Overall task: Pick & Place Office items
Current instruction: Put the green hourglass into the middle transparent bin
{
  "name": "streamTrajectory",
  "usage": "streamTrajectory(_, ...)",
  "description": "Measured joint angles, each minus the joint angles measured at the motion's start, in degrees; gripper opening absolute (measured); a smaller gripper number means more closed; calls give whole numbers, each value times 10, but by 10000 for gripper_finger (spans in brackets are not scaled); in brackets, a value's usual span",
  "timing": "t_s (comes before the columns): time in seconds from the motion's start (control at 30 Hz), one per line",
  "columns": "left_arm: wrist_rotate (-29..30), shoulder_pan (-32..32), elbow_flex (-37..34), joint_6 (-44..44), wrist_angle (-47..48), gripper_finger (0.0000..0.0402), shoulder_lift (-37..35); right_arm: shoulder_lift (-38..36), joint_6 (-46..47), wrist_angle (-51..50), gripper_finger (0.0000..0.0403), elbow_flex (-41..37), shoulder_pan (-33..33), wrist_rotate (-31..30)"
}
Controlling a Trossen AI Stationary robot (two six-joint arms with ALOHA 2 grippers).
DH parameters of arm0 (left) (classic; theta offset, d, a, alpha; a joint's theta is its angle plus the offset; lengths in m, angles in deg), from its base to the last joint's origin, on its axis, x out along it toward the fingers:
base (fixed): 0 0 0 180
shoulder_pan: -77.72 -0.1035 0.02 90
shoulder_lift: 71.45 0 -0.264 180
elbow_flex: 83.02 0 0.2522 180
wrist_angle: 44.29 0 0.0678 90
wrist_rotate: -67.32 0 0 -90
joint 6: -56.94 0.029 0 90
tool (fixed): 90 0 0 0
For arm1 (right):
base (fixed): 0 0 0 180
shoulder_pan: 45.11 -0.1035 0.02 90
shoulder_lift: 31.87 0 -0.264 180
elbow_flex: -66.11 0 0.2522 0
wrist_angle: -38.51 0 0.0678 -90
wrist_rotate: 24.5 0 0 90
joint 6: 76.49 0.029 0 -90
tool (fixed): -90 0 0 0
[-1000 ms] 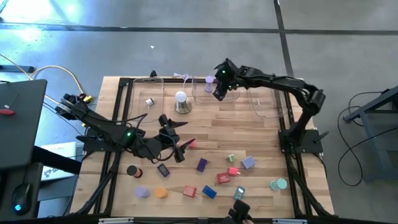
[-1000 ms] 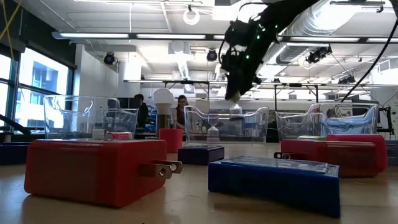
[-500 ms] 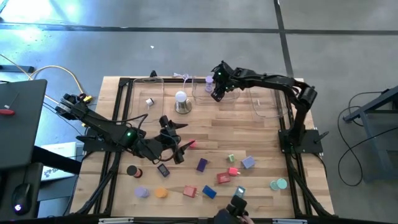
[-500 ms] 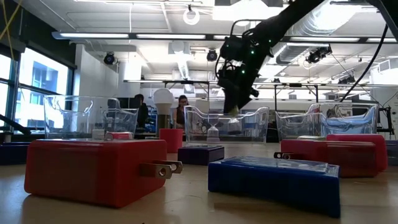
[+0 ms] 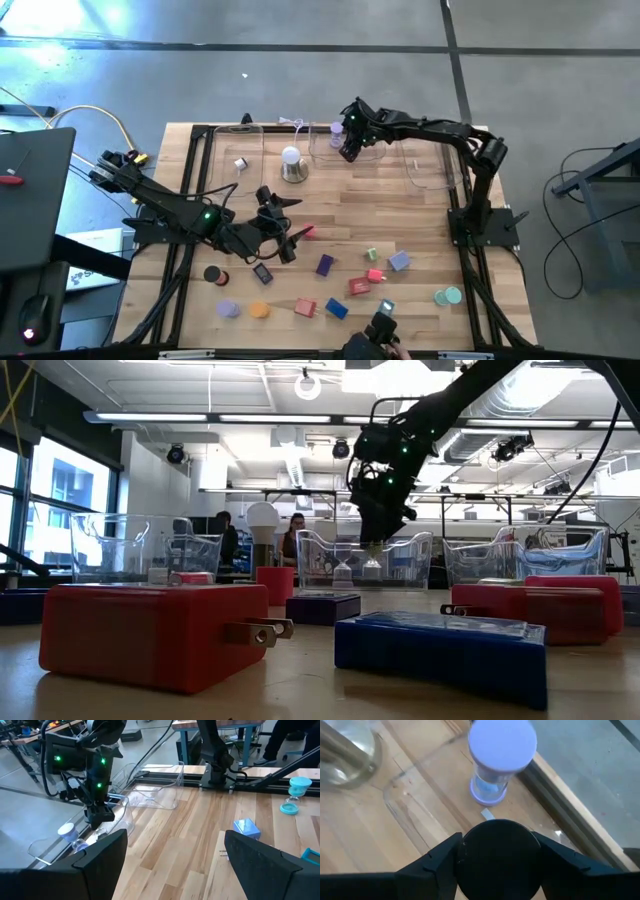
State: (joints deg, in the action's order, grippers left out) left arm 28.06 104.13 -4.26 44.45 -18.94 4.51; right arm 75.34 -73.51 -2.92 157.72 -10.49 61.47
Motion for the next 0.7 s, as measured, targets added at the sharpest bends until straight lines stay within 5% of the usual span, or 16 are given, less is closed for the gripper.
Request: streamTrajectory(0.7, 0, 0, 0, -6, 2, 326, 0, -4, 13, 62, 239, 0, -2, -36)
